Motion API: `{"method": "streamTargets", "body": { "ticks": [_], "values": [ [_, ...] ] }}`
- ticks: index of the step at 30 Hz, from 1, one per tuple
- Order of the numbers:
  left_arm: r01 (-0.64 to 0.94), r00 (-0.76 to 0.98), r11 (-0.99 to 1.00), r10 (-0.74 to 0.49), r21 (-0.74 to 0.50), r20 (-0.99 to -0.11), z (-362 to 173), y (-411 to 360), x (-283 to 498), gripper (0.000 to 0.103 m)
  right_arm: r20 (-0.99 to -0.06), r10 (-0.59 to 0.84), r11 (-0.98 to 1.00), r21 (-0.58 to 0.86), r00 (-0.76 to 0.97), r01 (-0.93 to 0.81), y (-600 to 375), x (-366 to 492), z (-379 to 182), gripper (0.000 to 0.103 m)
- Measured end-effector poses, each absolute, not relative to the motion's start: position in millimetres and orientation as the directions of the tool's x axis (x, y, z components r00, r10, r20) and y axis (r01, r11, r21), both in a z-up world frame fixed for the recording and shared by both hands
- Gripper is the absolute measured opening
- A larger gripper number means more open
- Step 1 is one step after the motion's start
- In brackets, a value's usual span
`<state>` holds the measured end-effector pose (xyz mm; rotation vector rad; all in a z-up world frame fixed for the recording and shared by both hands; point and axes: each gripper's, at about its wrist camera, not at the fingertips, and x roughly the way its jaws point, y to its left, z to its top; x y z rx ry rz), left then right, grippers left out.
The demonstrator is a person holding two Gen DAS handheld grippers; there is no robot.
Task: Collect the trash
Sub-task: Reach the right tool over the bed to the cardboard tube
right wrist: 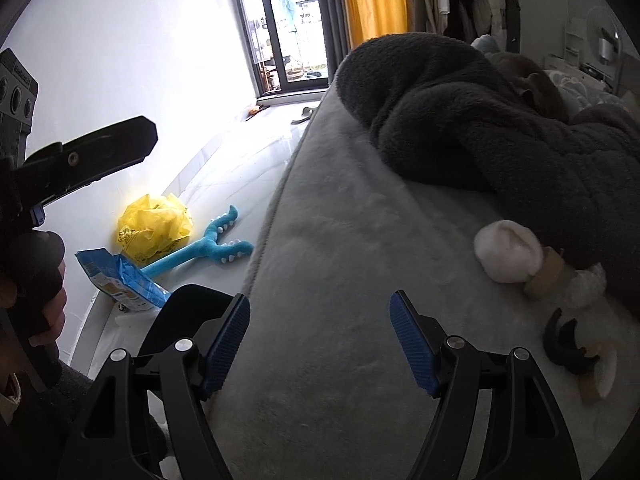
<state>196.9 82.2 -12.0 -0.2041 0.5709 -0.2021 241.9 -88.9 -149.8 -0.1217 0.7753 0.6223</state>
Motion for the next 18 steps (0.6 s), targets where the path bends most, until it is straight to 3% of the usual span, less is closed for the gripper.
{"method": "streamTargets", "body": {
  "ticks": [18],
  "values": [
    [0.235,0.766,0.938,-0.339,-0.253,-0.546,-28.7,7.8,227.8,0.096,-0.676,0.354,0.907,0.080,0.646,-0.414,-191.7,250.2,-146.9,0.077]
  ]
}}
